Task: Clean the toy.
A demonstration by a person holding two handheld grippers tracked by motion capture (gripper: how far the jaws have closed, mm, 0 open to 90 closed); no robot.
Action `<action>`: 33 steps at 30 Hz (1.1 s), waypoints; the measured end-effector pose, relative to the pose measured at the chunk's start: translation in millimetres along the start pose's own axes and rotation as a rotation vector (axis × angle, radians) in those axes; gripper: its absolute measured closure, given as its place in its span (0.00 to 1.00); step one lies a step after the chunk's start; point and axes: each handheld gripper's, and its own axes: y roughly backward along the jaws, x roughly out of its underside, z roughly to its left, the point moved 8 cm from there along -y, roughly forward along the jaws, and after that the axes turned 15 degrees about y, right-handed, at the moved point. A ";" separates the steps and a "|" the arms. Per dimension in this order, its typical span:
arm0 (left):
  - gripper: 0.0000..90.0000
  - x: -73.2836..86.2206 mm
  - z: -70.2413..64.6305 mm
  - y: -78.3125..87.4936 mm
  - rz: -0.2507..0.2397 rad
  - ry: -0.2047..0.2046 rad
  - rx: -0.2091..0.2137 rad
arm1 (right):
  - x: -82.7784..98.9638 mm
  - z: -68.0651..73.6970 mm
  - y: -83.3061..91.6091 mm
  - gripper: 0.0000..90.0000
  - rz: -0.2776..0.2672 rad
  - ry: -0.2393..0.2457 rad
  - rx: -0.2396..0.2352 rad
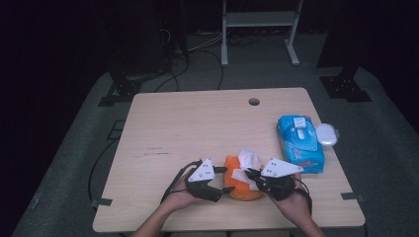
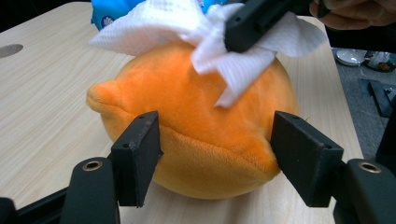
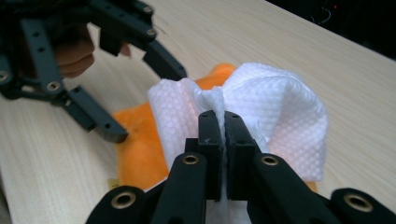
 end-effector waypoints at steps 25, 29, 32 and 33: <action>0.42 0.7 0.1 -4.7 0.010 0.024 -0.026 | -8.4 29.5 -8.4 0.95 0.018 0.110 -0.051; 0.41 1.8 3.6 -3.7 0.001 0.041 -0.023 | -5.0 13.3 -4.4 0.96 0.030 0.092 0.001; 0.41 1.3 2.4 -4.8 0.001 0.042 -0.017 | -0.9 2.6 0.7 0.96 0.031 0.059 0.022; 0.41 1.2 1.8 -5.3 0.005 0.035 -0.021 | -1.3 3.0 1.6 0.96 0.027 0.045 0.016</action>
